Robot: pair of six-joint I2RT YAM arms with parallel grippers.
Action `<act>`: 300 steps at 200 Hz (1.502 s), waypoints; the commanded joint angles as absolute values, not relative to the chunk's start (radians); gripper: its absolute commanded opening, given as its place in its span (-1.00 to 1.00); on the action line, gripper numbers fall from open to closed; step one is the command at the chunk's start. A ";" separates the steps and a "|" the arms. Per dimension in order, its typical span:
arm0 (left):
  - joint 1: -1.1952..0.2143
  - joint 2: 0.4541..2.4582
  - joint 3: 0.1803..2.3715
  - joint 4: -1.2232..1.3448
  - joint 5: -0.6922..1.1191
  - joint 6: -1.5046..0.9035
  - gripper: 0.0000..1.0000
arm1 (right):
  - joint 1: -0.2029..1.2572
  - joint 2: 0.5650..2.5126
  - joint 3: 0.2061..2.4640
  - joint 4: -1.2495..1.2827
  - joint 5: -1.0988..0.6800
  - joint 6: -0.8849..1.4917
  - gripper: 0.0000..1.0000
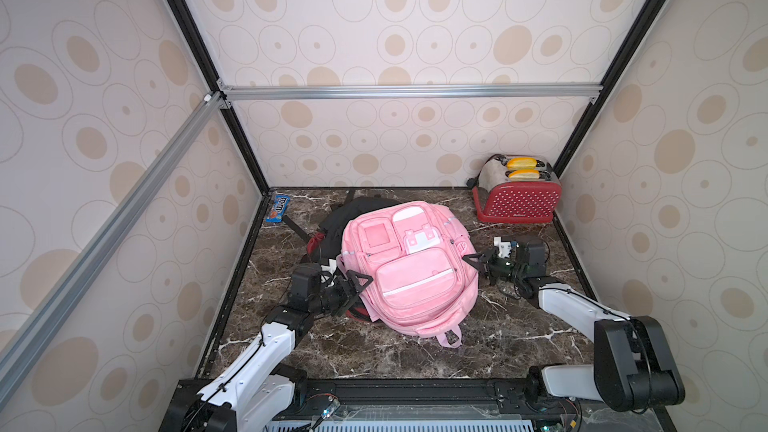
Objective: Zip up the backpack
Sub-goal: Place the backpack on the backpack, then zip the zipper on the backpack.
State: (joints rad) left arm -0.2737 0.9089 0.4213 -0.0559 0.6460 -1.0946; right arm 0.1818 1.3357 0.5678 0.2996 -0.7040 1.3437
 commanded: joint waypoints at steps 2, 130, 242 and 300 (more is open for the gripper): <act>-0.275 0.872 0.580 -0.231 0.623 -0.999 0.86 | 0.141 1.339 0.559 0.436 -0.672 1.401 -1.00; -0.241 1.188 0.636 -0.128 0.539 -0.847 0.85 | 0.101 1.367 0.569 0.480 -0.724 1.429 -1.00; -0.340 1.346 0.438 0.375 0.598 -1.064 0.71 | 0.098 1.426 0.493 0.629 -0.744 1.514 -1.00; -0.359 1.412 0.432 0.530 0.640 -1.136 -0.05 | 0.103 1.421 0.499 0.586 -0.762 1.503 -1.00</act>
State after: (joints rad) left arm -0.3431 1.4017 0.4393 0.4583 0.6044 -1.1011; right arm 0.1127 1.4334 0.4904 0.5385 -0.7727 1.4929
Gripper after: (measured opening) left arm 0.549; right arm 0.058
